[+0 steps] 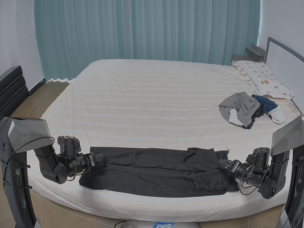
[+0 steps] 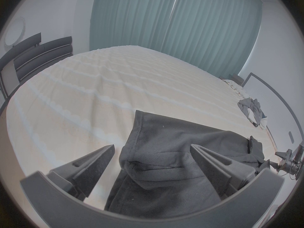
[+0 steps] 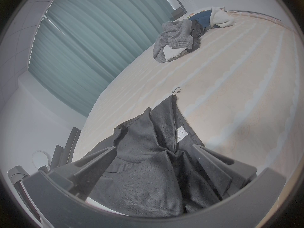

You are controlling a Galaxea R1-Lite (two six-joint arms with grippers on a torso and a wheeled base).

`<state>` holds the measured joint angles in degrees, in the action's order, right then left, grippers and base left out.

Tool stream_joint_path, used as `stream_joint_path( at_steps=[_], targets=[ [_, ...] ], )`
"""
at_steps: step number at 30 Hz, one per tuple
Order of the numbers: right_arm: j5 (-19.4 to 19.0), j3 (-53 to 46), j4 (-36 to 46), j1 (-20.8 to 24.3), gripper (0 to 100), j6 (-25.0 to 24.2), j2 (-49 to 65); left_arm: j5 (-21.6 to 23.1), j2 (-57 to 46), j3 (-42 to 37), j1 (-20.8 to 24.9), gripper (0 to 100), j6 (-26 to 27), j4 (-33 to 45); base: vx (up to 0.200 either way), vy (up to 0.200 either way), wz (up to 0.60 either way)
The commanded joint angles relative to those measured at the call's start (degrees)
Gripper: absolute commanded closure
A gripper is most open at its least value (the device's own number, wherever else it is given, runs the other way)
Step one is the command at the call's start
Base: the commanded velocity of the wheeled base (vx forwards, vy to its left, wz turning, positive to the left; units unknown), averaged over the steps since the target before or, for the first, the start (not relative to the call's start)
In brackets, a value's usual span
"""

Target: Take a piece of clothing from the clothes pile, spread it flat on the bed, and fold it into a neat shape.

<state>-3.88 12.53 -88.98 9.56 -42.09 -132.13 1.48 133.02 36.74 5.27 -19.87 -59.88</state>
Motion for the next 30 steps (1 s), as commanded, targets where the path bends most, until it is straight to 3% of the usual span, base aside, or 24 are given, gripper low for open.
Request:
stream_joint_path(
  at_steps=[1,24,25,30],
  targets=[
    [-0.08,0.04,-0.67,0.02,0,-0.01,-0.23,-0.07,2.42,2.90,0.71,0,-3.51,0.03,0.000,0.000,0.00],
    [-0.08,0.12,-0.67,0.11,0,-0.01,-0.32,-0.60,4.88,2.37,2.20,0,-3.77,0.03,0.000,0.000,0.00],
    [-0.08,0.12,-0.58,0.02,0,-0.09,-0.32,-0.60,4.79,2.37,2.12,100,-3.77,0.03,0.000,0.000,0.00],
    [-0.08,0.04,-0.67,-0.15,0,-0.09,-0.41,-0.60,4.35,1.58,2.03,100,-3.86,-0.59,0.000,0.000,0.00]
  ],
)
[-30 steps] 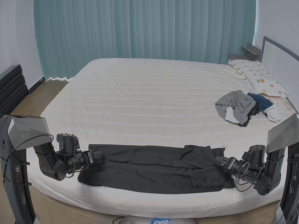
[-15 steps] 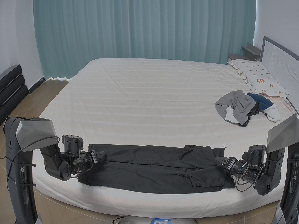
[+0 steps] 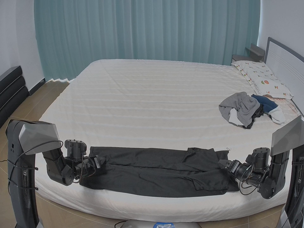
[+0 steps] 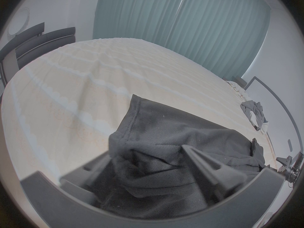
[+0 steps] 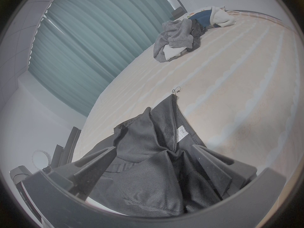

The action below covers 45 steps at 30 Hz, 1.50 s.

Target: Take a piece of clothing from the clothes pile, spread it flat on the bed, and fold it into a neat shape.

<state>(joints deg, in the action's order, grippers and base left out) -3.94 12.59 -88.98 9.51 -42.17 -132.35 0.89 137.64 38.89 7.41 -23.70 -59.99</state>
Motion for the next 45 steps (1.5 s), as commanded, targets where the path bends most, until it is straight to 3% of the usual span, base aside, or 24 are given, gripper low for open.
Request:
stream_joint_path(
  at_steps=[1,21,27,33,39,45],
  targets=[
    [-0.02,-0.02,-0.67,-0.10,0,-0.02,-0.19,-0.01,-0.36,-0.74,-0.20,100,-0.03,-0.74,0.000,0.000,0.00],
    [-0.02,-0.02,-0.67,-0.63,0,-0.02,-0.01,0.60,-3.70,-1.27,-2.93,100,-0.38,-1.01,0.000,0.000,0.00],
    [-0.02,-0.02,-0.67,-0.63,0,-0.11,0.08,0.60,-3.70,-1.18,-3.02,100,-0.56,-1.09,-0.200,0.000,0.00],
    [-0.02,-0.02,-0.67,-0.63,0,-0.11,0.17,0.69,-3.52,-0.39,-2.93,100,-0.91,-1.36,0.000,0.000,0.00],
    [-0.02,0.06,-0.67,-0.63,0,-0.11,0.34,-0.01,-4.14,1.01,-1.87,100,-5.66,-1.27,0.000,0.000,0.00],
    [-0.11,0.06,-0.67,-0.98,0,-0.11,0.25,-0.19,-5.81,0.57,0.06,100,-6.10,-0.83,0.000,-0.200,0.00]
  ],
)
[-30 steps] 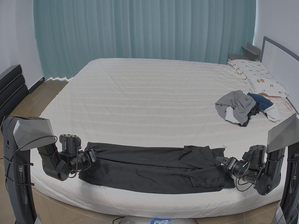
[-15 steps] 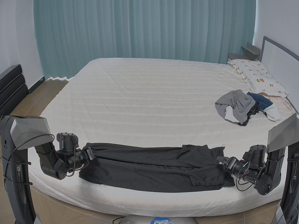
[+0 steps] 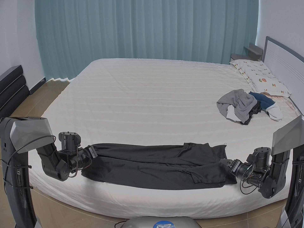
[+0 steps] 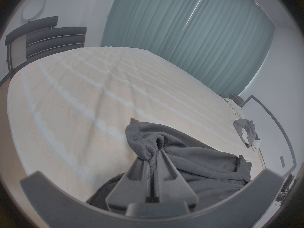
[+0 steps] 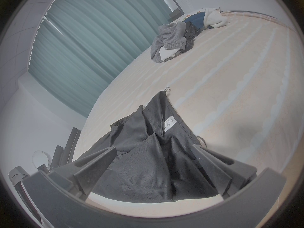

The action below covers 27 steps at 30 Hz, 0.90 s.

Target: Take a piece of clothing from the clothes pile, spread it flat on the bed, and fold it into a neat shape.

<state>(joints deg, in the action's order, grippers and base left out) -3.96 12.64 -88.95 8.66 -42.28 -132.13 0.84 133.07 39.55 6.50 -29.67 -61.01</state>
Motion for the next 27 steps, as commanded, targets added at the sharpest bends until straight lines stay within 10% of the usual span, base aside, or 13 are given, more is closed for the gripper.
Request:
stream_joint_path(
  at_steps=[1,27],
  targets=[
    [0.01,0.01,-0.69,-0.22,0,-0.09,-0.05,-0.23,-1.94,-0.08,1.50,100,-0.12,0.46,0.000,-0.200,0.00],
    [0.01,0.10,-0.69,0.31,0,-1.84,0.21,-4.62,-10.47,11.96,18.55,100,-5.57,25.24,0.000,-0.200,0.00]
  ],
)
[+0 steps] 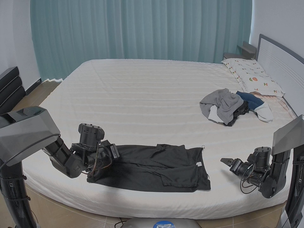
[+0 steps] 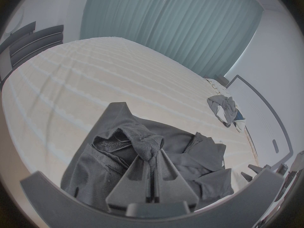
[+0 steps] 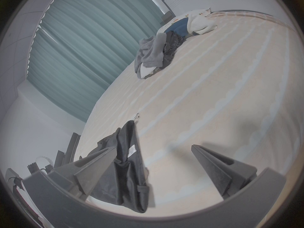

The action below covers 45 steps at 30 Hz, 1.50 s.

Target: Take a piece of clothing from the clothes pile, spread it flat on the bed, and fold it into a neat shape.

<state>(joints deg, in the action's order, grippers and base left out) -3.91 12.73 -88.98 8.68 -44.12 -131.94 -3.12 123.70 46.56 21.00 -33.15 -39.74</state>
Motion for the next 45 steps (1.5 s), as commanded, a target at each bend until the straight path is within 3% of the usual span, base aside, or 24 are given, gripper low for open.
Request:
stream_joint_path(
  at_steps=[1,12,18,25,27,28,39,43,45],
  targets=[
    [-0.04,0.02,-0.67,0.29,0,0.00,0.01,-0.66,-1.00,5.83,4.75,100,-2.45,5.29,0.000,-0.200,0.00],
    [-0.04,0.11,-0.67,0.46,0,0.00,-0.07,-0.57,-0.12,14.44,10.90,100,-5.88,14.78,0.000,-0.200,0.00],
    [-0.04,0.11,-0.67,0.55,0,0.00,-0.07,-0.83,3.22,17.43,13.19,100,-7.20,15.31,0.000,-0.200,0.00],
    [-0.04,0.19,-0.67,0.55,0,0.08,-0.07,-1.36,6.91,18.83,14.42,100,-7.72,15.31,0.000,0.000,0.00],
    [-0.04,0.19,-0.58,0.90,0,0.00,-0.16,-3.21,8.75,20.50,14.59,100,-10.10,15.31,0.000,0.000,0.00],
    [-0.04,0.19,-0.67,0.90,0,0.00,-0.16,-3.38,8.84,20.77,14.68,0,-10.27,15.31,0.000,0.000,0.00],
    [-0.13,-0.07,-0.67,1.08,0,-0.09,-0.60,-4.09,8.23,20.77,15.82,0,-14.40,15.57,0.000,0.000,0.00],
    [-0.13,-0.16,-0.67,1.52,0,-0.09,-0.60,-4.00,4.27,18.31,14.59,0,-17.30,15.57,0.000,0.000,0.00],
    [-0.13,-0.16,-0.67,2.13,0,-0.09,-0.60,-3.47,1.11,12.86,11.78,0,-17.39,14.60,0.000,0.000,0.00]
  ],
)
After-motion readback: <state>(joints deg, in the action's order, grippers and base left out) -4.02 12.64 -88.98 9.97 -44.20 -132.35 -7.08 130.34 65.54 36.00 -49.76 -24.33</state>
